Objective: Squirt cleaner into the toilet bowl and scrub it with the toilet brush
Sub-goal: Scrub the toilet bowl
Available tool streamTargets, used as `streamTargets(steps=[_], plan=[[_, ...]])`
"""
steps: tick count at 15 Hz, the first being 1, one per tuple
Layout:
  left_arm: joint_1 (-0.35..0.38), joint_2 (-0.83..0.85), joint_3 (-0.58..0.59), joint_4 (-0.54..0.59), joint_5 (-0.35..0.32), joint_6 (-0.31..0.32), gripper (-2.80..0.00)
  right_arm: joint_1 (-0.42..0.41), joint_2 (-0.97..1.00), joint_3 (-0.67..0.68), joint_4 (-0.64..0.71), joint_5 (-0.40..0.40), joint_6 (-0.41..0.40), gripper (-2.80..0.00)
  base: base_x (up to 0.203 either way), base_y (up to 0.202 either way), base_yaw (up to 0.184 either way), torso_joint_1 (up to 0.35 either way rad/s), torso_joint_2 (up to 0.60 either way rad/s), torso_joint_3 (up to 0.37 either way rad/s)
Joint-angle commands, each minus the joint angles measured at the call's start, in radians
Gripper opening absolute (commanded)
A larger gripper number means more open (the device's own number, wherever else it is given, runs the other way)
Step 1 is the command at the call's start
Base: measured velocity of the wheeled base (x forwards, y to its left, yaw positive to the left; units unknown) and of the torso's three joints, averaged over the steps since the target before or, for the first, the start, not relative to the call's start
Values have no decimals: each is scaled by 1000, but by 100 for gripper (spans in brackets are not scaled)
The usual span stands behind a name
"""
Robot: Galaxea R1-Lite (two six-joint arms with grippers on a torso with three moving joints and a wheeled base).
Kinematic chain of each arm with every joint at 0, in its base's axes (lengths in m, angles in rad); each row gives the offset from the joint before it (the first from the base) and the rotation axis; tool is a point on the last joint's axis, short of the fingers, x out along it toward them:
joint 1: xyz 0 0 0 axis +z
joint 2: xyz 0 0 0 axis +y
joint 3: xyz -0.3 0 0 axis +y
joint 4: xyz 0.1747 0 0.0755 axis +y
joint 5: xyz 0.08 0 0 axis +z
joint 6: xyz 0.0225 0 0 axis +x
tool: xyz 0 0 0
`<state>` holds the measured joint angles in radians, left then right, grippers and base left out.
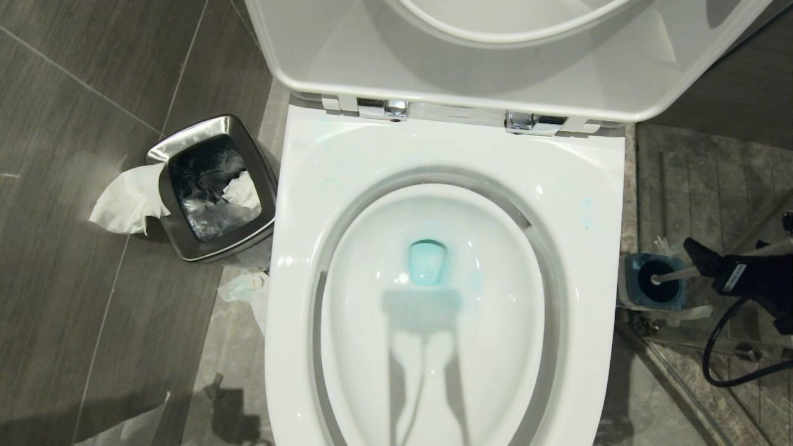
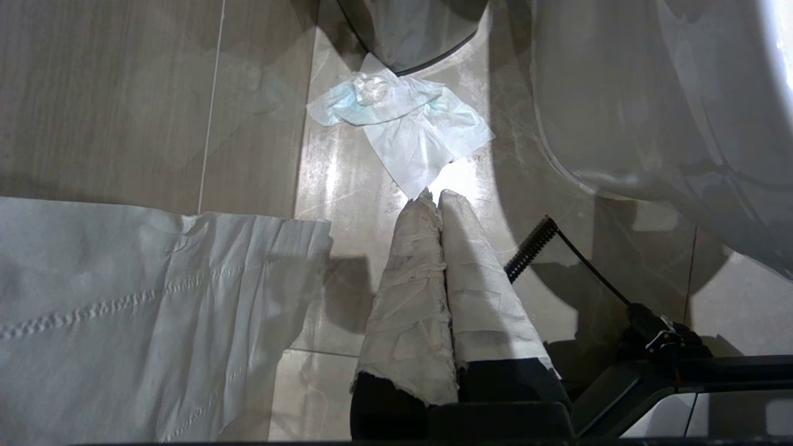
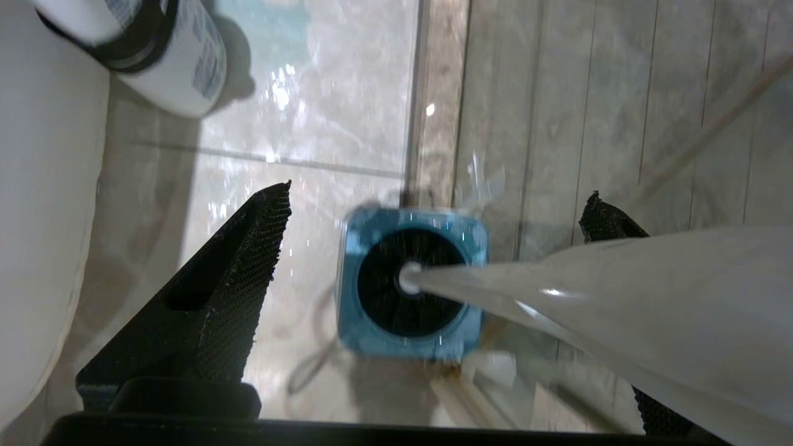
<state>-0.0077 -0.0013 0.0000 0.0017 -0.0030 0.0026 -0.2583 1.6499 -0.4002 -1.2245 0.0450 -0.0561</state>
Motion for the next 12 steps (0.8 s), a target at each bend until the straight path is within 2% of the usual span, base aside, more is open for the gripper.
streamTargets(steps=[1, 6, 7, 12], plan=[[0, 1, 0, 0, 0, 0, -280, 1, 29, -6, -25, 2, -2, 0, 0, 0, 0, 0, 0, 0], [0, 1, 0, 0, 0, 0, -280, 0, 32, -11, -82, 1, -2, 0, 0, 0, 0, 0, 0, 0], [0, 1, 0, 0, 0, 0, -280, 1, 33, -9, -90, -1, -4, -280, 0, 0, 0, 0, 0, 0], [0, 1, 0, 0, 0, -1, -280, 0, 3, 64, -89, -1, -5, -280, 0, 0, 0, 0, 0, 0]])
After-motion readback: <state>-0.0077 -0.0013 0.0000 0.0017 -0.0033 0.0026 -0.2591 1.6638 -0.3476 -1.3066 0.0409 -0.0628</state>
